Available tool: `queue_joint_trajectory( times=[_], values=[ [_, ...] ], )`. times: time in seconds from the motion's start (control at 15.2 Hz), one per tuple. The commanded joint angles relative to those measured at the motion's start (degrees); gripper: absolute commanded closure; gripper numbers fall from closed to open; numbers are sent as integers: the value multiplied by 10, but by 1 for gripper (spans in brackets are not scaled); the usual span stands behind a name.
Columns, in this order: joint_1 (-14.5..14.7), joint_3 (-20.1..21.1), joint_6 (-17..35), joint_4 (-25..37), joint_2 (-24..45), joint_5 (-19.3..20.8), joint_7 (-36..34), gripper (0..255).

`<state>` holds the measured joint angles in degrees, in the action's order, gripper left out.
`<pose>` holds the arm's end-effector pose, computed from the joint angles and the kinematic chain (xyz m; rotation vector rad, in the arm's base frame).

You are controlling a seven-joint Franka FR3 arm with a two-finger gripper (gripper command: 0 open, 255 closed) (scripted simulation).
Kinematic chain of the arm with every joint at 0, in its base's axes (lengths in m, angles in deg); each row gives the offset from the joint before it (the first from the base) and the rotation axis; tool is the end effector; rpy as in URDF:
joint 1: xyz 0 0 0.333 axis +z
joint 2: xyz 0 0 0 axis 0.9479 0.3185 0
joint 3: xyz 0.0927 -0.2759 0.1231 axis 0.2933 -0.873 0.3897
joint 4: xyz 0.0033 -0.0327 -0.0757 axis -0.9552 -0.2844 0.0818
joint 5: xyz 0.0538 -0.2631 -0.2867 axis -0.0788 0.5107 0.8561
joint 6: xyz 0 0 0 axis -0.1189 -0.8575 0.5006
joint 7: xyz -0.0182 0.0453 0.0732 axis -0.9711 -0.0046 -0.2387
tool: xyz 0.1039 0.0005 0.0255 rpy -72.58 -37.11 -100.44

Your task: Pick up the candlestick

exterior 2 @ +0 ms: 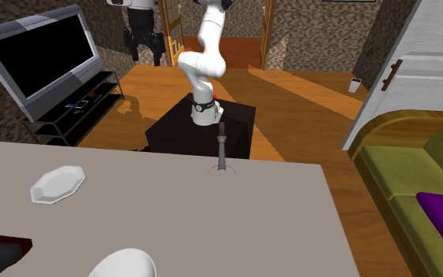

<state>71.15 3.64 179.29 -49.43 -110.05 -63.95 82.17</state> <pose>0.3289 -0.0169 0.6183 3.1049 -0.0470 0.2192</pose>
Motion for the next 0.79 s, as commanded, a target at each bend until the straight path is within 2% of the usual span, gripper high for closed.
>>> queue_joint_trajectory(
  times=[0.0, 0.4, 0.73],
  values=[
    [0, 0, 0, 0, 0, 0, 0, 0],
    [8, 82, 84, -123, -78, -37, -119, 0],
    [22, 167, 159, -196, -110, -76, -226, 0]
  ],
)
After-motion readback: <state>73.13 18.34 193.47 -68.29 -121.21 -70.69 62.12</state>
